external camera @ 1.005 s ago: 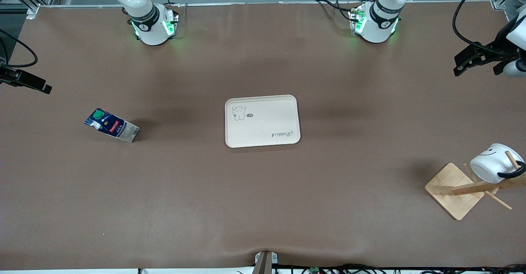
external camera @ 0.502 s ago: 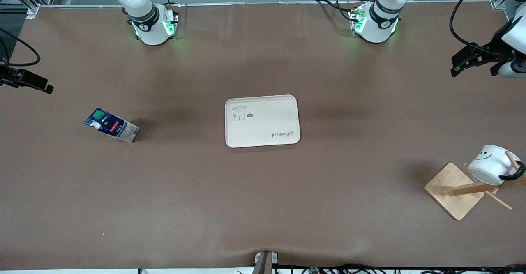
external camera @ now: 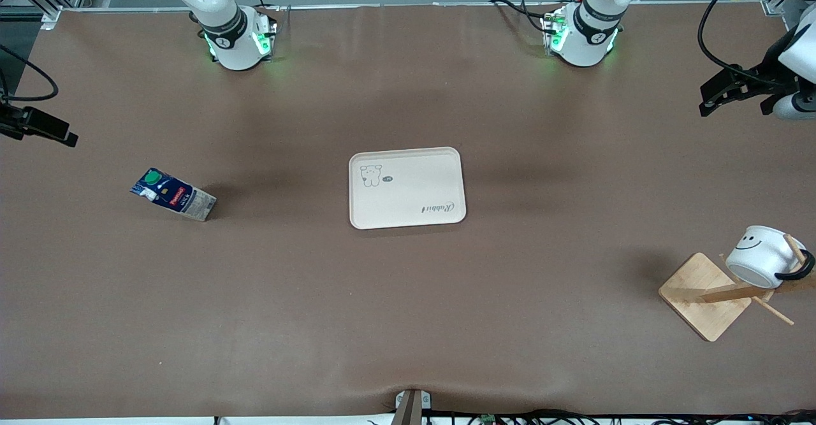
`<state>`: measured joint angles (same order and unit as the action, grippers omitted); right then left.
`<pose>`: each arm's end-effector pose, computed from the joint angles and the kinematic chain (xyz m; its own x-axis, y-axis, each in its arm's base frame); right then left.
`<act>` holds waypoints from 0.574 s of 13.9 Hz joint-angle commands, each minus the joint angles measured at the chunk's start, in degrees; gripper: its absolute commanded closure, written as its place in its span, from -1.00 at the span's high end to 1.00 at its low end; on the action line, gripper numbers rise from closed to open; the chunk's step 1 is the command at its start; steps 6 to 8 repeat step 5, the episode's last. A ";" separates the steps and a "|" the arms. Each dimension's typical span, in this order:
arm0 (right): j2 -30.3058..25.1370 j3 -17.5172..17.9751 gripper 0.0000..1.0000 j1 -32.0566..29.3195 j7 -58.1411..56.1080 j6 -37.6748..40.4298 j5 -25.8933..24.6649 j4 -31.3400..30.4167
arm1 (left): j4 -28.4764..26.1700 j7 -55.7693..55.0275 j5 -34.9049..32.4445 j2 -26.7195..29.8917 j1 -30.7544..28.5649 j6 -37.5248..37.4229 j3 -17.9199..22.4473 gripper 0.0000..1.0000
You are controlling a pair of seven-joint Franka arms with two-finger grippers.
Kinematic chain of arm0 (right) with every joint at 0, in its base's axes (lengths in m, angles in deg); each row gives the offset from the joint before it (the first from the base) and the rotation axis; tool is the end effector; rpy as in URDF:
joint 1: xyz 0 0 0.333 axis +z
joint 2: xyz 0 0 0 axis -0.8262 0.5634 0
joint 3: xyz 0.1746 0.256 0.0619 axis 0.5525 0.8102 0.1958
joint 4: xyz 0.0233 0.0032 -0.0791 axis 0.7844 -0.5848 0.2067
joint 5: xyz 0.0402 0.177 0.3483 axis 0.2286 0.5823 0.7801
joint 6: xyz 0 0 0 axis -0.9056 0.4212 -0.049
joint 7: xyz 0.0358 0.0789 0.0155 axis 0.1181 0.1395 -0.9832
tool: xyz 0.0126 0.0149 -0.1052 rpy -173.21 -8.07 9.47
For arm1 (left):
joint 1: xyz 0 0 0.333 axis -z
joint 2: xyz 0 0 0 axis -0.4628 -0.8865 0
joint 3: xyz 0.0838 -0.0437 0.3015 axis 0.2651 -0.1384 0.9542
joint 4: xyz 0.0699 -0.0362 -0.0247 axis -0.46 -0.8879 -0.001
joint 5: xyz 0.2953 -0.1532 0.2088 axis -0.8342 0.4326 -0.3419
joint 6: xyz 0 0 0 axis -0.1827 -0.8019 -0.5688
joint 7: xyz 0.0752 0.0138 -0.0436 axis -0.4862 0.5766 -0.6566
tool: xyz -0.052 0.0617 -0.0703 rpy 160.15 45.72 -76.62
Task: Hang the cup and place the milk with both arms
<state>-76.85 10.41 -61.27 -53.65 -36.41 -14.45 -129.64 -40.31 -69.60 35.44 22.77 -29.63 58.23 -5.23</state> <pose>0.5509 -0.0698 0.6134 0.9840 -0.1560 -0.0866 -0.1568 -0.9876 -0.0025 0.5185 -0.0258 0.6456 0.9999 -0.0092 -0.0144 -0.0098 -0.9992 -0.0394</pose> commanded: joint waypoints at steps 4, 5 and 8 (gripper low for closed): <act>-0.72 0.09 1.00 0.47 0.75 -0.31 -0.44 -0.82 | 1.51 0.48 0.61 -0.36 -0.04 -1.56 -0.14 1.00; -0.63 0.18 1.00 0.55 0.75 -0.31 -0.44 -0.82 | 1.51 0.39 0.61 -0.36 -0.04 -1.65 -0.14 1.00; -0.63 0.18 1.00 0.55 0.75 -0.31 -0.44 -0.82 | 1.51 0.39 0.61 -0.36 -0.04 -1.65 -0.14 1.00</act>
